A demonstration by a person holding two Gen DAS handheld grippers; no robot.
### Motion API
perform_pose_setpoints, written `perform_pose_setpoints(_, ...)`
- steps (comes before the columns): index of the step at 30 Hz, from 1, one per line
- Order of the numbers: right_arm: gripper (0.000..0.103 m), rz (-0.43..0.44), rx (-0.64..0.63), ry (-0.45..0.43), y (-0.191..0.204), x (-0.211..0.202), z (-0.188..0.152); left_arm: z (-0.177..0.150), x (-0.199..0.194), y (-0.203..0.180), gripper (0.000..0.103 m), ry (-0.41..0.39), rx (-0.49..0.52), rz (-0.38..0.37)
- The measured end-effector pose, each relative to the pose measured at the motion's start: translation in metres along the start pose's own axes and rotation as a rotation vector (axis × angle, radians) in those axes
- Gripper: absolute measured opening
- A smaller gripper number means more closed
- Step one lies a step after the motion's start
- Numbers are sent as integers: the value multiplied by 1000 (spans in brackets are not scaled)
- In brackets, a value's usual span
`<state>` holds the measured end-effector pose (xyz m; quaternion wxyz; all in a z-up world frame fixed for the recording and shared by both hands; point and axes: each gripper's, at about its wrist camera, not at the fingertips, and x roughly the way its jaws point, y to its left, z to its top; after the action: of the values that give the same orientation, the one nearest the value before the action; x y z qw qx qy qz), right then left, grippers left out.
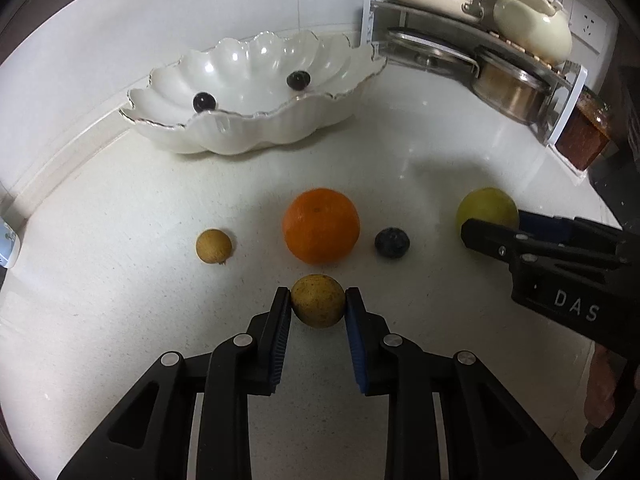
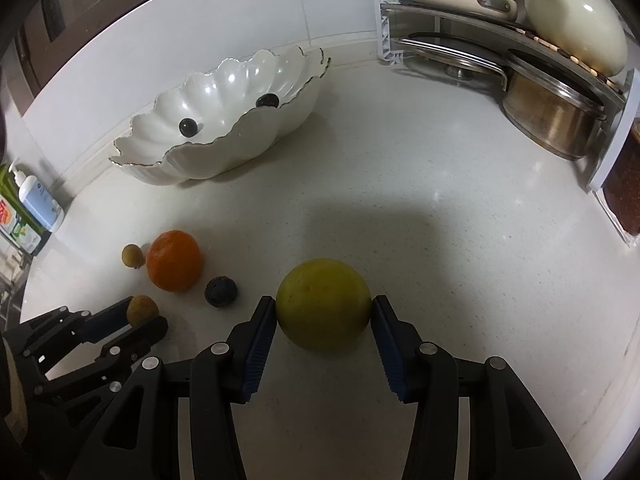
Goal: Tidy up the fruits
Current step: 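Grasp a small yellow-brown fruit with the left tool while the right tool grasps the grapefruit, then lift and carry the yellow-brown fruit and grapefruit over the white bowl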
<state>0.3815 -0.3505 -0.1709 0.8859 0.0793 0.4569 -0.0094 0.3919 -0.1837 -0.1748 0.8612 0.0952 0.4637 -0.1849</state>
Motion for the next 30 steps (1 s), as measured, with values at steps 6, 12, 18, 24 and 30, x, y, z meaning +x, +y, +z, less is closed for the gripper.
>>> perform_pose_setpoints(6, 50, 6, -1, -19, 3, -11, -1, 5, -14, 5, 28, -27, -33, -17)
perform_pose_setpoints(12, 50, 13, -14, -45, 11, -26, 2, 8, -30, 9, 28, -62, -46, -14)
perform_pose_setpoints(18, 50, 20, -20, -86, 22, -40, 7, 10, -50, 17, 28, -102, -66, -9)
perform_pose_setpoints(24, 50, 27, -49, -134, 35, -59, 12, 15, -68, 24, 28, -154, -74, 9)
perform_pose_setpoints(30, 50, 39, -69, -179, 46, -74, 18, 23, -86, 31, 28, -215, -79, 35)
